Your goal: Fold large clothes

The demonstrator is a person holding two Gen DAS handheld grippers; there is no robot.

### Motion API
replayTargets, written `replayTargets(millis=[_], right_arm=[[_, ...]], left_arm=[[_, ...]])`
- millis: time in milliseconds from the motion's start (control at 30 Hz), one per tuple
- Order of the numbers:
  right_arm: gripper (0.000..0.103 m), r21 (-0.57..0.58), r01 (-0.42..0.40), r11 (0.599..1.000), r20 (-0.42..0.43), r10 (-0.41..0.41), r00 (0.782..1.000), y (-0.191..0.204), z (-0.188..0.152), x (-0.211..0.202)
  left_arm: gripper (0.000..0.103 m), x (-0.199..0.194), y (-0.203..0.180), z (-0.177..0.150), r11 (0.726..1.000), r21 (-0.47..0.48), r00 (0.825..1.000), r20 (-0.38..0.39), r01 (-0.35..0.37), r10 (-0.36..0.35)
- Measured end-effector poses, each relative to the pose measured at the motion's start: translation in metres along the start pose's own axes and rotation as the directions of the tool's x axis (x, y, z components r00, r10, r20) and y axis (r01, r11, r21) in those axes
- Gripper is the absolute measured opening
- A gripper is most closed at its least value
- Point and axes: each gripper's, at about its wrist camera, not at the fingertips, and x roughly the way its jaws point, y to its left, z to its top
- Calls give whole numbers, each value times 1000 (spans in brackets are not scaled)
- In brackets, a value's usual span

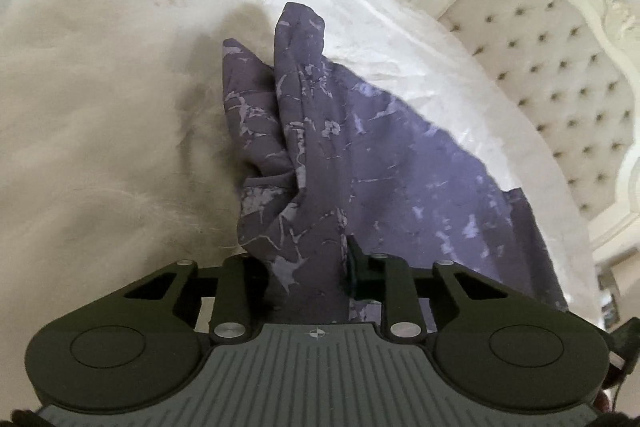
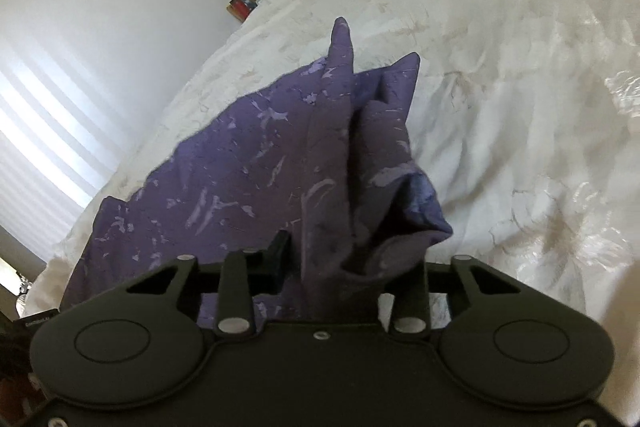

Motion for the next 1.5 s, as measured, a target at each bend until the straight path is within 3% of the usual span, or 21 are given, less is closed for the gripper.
replayTargets(millis=[167, 400, 500, 600, 667, 900, 1100, 1200, 1267, 1500], right_arm=[[42, 1, -5, 1000, -34, 5, 999, 5, -15, -36], [42, 43, 12, 999, -122, -7, 993, 5, -62, -99], [43, 79, 9, 997, -146, 3, 989, -1, -81, -119], [54, 59, 58, 997, -145, -49, 988, -4, -97, -127], [65, 51, 108, 993, -129, -100, 987, -10, -103, -127], [79, 18, 256, 966, -26, -256, 966, -25, -112, -136], [80, 54, 225, 973, 78, -229, 970, -25, -115, -154], [93, 34, 194, 980, 158, -197, 968, -20, -114, -164], [95, 16, 164, 986, 181, -165, 970, -17, -111, -167], [100, -59, 96, 994, 88, -90, 992, -16, -84, -140]], left_arm=[[26, -33, 0, -11, 998, -16, 998, -33, 55, -55], [26, -76, 8, -45, 997, 12, 991, -111, 79, -77], [27, -86, 16, -56, 997, 39, 990, -125, 68, -63], [35, -80, 24, -64, 999, 49, 992, -124, 20, -14], [49, -73, 27, -69, 998, 64, 994, -107, -20, 27], [64, -69, 18, -78, 984, 155, 996, -15, -86, 89], [65, -93, 17, -87, 970, 190, 986, 93, -155, 140], [69, -108, 11, -89, 961, 195, 972, 167, -195, 164], [73, -115, 4, -88, 956, 200, 964, 203, -214, 173], [77, -122, -46, -83, 935, 287, 960, 243, -207, 138]])
